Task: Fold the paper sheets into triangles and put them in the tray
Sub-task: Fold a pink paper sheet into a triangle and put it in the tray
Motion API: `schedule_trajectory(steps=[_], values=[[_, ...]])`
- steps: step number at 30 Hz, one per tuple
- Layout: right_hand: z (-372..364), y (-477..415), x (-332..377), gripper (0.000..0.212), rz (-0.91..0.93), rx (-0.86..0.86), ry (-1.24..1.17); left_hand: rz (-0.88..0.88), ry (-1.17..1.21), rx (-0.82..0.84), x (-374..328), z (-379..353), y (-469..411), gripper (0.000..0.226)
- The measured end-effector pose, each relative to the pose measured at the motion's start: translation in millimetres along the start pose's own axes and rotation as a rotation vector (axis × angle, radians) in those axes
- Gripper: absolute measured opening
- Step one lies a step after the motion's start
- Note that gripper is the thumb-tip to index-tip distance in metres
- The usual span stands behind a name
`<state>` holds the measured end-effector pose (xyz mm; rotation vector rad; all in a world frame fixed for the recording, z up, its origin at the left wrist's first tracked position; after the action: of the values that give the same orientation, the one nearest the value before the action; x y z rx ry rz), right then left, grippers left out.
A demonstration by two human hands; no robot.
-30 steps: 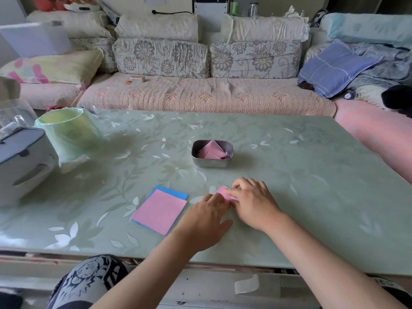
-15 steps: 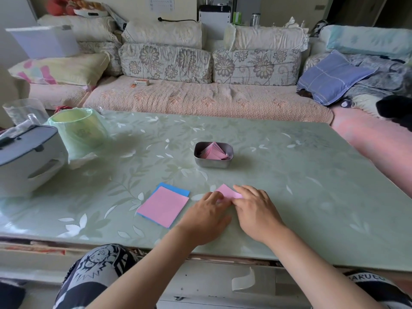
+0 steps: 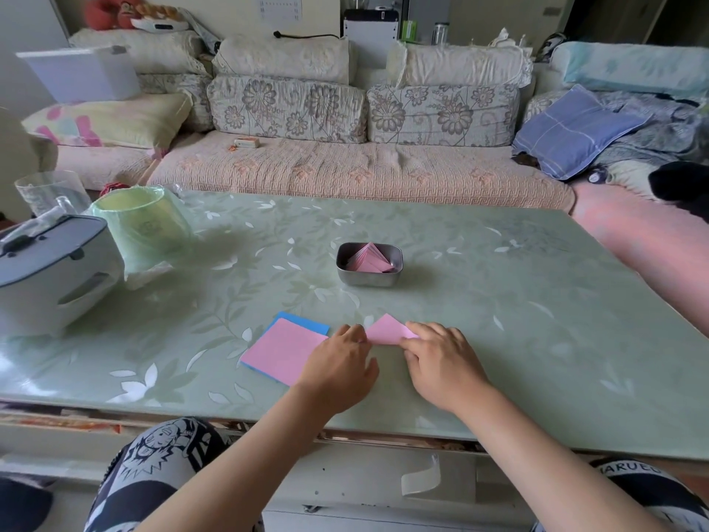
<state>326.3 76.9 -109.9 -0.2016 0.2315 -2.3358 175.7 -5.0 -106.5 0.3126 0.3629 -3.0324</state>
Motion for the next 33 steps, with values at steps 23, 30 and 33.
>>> schedule_trajectory(steps=[23, 30, 33], values=[[-1.4, -3.1, 4.9, 0.034, -0.037, 0.003, -0.014, -0.166, 0.091, -0.095, -7.9, 9.4, 1.1, 0.031], [1.0, 2.2, 5.5, 0.036, -0.070, 0.025, -0.109, -0.200, 0.054, -0.020, -16.9, -1.4, -4.2, 0.044], [3.0, 3.0, 2.5, 0.035, -0.105, 0.019, -0.063, -0.187, -0.009, -0.002, -19.3, -3.0, -4.2, 0.043]])
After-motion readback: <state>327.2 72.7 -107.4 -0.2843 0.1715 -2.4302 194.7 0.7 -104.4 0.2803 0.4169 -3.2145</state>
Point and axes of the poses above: each hand's wrist, its own y-axis away from the middle knuckle, its own z-axis out of the back of the hand, x = y × z, the point moved 4 cm from there along -y, towards the middle knuckle, and after that the axes turned 1 degree about -x, right-handed, at the moved point
